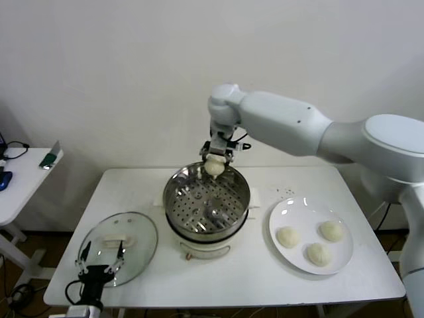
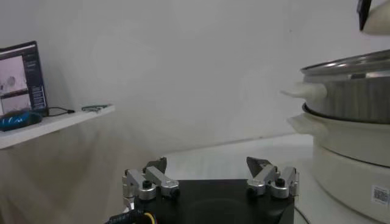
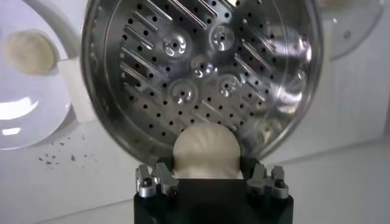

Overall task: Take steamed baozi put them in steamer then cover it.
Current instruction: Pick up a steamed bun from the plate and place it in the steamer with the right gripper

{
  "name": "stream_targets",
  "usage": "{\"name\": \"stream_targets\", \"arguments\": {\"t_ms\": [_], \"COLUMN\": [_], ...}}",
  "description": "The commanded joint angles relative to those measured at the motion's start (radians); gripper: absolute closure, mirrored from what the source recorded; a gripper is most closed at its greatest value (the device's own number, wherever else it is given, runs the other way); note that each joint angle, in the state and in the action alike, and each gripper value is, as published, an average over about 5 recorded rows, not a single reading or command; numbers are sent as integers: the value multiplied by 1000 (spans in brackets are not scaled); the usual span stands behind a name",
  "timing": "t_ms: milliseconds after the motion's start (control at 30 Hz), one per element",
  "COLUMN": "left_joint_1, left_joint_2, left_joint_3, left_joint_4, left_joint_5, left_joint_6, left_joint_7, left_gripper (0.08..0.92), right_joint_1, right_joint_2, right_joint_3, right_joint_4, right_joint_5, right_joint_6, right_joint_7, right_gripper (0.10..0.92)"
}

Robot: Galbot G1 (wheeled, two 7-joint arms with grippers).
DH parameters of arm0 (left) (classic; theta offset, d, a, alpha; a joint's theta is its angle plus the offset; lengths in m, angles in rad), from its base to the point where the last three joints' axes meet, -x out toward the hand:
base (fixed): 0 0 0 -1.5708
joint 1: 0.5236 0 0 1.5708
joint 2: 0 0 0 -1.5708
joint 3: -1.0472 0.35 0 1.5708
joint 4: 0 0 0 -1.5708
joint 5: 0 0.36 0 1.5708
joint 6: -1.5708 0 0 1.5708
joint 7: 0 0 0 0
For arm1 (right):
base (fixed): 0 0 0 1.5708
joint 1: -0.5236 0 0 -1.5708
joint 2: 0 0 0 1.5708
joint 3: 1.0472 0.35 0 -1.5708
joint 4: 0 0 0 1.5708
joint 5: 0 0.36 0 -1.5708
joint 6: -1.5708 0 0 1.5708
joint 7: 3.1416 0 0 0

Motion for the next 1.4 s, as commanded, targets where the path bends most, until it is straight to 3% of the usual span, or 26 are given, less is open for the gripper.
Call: {"name": "stream_targets", "arguments": {"t_ms": [33, 400, 600, 867, 1133, 1400], "left_joint_1": [0, -5, -7, -7, -4, -12], "left_joint_2": [0, -6, -8, -8, -5, -3], "left_joint_3": [1, 5, 8, 10, 14, 12], "left_joint_4": [4, 13, 15, 14, 13, 19], "left_joint_5": [0, 5, 8, 9, 10, 0], "left_joint_6": [1, 3, 4, 4, 3, 5], "left_joint_7": [0, -2, -3, -4, -5, -6], "left_gripper": [177, 177, 177, 177, 177, 177], "right_joint_1": [-103, -167, -165, -126, 59, 305], "right_joint_2": [55, 73, 71, 39, -115, -394], "right_joint_3": [29, 53, 53, 76, -6, -274], "right_joint_4": [-13, -61, -65, -30, 130, 325], "right_joint_5": [-177, -250, -242, -198, 73, 596], "right_joint_6": [62, 75, 61, 60, -55, -482], "right_joint_7": [11, 24, 28, 20, -7, 105], "right_gripper": [330, 318, 224, 203, 203, 203]}}
